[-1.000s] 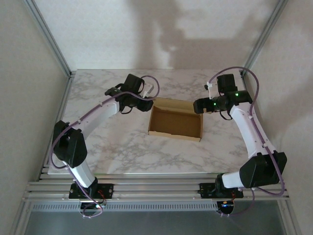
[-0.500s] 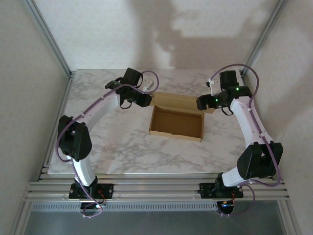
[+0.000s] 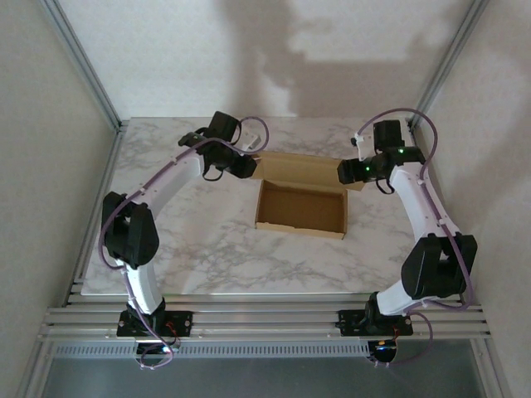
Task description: Fold the paper box
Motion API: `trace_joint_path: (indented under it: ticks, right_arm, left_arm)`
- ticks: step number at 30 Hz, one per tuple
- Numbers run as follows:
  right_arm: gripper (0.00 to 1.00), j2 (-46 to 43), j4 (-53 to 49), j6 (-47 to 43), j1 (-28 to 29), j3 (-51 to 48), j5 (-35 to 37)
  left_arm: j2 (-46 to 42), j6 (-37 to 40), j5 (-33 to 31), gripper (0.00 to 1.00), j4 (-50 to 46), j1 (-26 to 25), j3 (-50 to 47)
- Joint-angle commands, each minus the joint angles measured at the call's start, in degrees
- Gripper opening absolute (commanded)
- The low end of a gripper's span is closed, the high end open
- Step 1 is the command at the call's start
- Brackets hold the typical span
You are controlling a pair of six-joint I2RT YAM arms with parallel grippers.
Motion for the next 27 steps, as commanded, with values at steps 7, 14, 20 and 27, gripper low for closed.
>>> trace_joint_path:
  ticks: [7,14,20,27]
  right_arm:
    - [0.54,1.24,-0.55,2.51,-0.32,-2.10,3.42]
    - [0.52,0.54,-0.73,5.95,-0.26,-4.13,7.25]
    - [0.51,-1.52,-0.39,7.56,-0.17,-5.73,6.22]
    - [0.35,-3.00,0.14,8.98,-0.07,-6.00,5.04]
  left_arm:
    - [2.27,-0.95,5.46,0.25,-2.71,0.65,3.66]
    - [1.68,-1.37,9.17,0.26,-1.72,0.34,3.49]
    - [1.44,-1.01,10.94,0.36,-1.40,-0.09,3.58]
    - [1.74,-1.97,10.77,0.41,-0.53,-0.97,3.80]
